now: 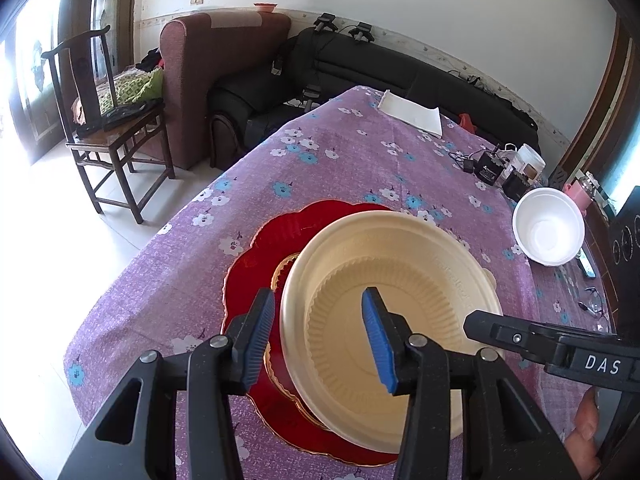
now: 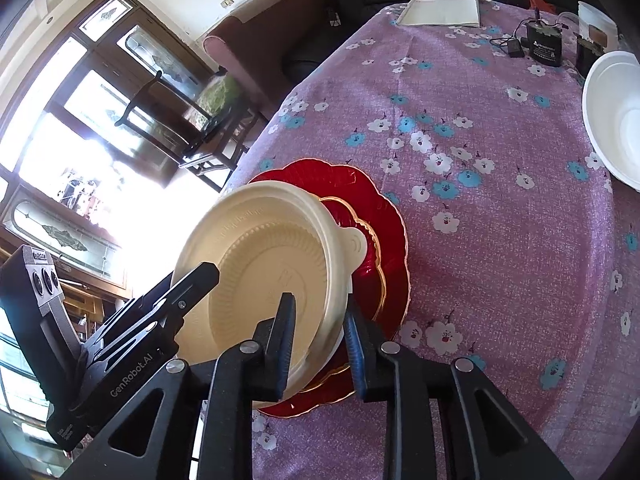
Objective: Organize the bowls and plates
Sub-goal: 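Lower the cream bowl into the white bowl and open the left gripper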
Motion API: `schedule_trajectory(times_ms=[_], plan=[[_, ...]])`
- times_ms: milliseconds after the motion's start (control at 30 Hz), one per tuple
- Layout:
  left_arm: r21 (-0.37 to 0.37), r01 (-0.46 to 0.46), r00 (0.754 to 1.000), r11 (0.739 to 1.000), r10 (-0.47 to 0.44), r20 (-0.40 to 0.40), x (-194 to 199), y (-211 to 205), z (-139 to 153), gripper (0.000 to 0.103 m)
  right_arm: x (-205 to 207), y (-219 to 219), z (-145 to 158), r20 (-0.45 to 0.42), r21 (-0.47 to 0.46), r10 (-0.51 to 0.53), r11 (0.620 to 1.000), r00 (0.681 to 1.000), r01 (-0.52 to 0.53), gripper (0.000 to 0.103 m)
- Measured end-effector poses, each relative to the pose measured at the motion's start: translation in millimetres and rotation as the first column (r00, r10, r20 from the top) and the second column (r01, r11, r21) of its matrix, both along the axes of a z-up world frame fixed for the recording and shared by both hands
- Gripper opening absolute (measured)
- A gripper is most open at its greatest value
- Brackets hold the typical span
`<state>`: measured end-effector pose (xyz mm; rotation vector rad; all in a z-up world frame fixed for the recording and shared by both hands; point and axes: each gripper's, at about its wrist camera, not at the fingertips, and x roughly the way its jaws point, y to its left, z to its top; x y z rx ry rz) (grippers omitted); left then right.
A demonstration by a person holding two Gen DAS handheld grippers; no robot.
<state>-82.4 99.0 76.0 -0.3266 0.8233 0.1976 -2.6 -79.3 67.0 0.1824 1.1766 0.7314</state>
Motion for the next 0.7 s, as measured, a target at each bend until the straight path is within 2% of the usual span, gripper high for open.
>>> schedule_trajectory(times_ms=[433, 700], plan=[[0.014, -0.019, 1.0, 1.0, 0.018, 0.025, -8.5, 1.1, 11.6, 0.053, -4.1, -20.8, 10.0, 0.018, 0.031, -0.029, 0.999, 0.999, 0.029, 0.028], [0.031, -0.022, 0.999, 0.999, 0.02, 0.039, -13.5, -3.9, 18.5, 0.053, -5.8, -37.1, 13.8, 0.016, 0.056, -0.057, 0.997, 0.998, 0.056, 0.029]])
